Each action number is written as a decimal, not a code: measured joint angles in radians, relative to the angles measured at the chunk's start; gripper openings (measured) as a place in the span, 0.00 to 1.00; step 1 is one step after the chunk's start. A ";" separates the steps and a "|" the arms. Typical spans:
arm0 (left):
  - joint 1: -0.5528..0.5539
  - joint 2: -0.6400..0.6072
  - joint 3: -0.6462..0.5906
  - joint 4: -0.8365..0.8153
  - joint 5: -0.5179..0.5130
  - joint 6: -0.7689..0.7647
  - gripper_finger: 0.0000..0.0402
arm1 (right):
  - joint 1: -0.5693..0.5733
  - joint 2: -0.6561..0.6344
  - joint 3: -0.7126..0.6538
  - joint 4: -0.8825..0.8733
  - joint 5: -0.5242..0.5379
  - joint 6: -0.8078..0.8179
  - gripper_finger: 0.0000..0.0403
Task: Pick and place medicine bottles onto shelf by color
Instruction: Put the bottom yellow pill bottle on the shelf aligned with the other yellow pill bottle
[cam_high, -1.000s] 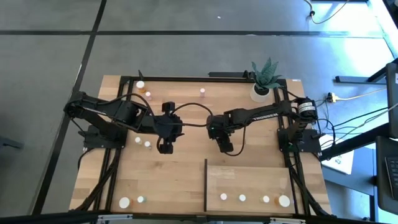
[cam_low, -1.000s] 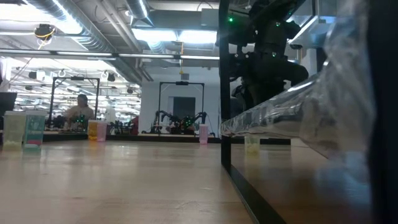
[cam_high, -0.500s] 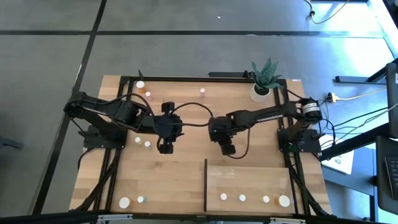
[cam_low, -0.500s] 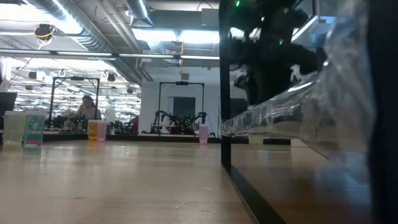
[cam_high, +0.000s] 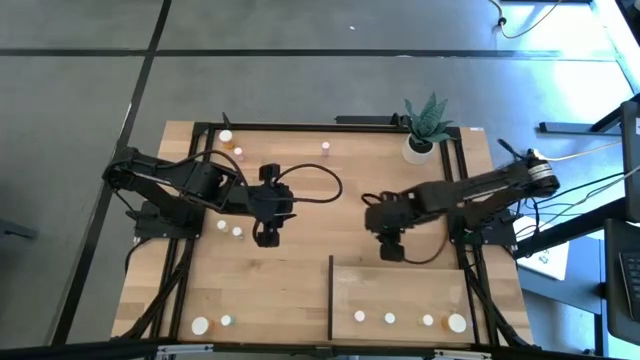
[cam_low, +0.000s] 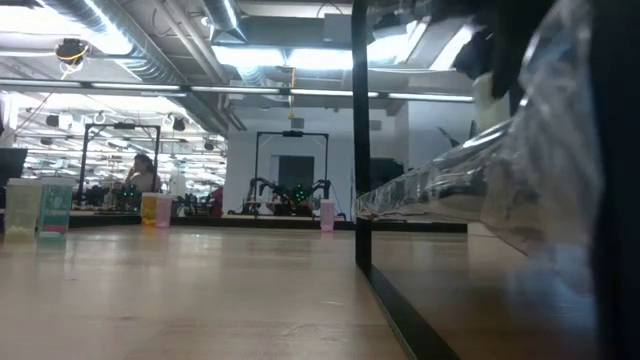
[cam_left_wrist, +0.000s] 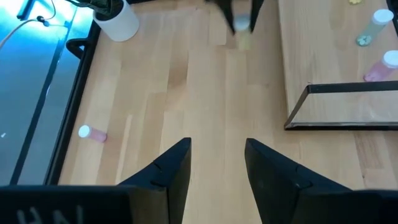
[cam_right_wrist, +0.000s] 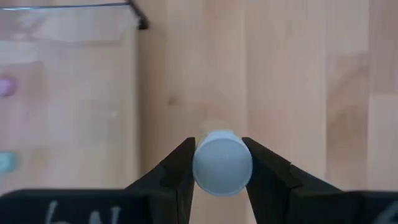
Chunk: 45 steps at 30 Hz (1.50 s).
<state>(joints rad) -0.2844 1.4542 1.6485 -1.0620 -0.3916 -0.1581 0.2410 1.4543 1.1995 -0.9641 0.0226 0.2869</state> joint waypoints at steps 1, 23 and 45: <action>0.000 0.003 0.000 0.001 0.000 -0.001 0.36 | 0.023 -0.016 0.000 -0.015 0.010 0.038 0.30; -0.113 0.129 0.000 0.167 0.049 0.036 0.36 | 0.564 -0.093 0.000 -0.185 0.092 0.889 0.30; -0.148 0.130 0.000 0.208 0.053 0.038 0.36 | 0.811 0.112 0.000 -0.085 0.167 1.308 0.30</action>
<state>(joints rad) -0.4328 1.5845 1.6485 -0.8539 -0.3389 -0.1204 1.0523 1.5661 1.1999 -1.0486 0.1898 1.5945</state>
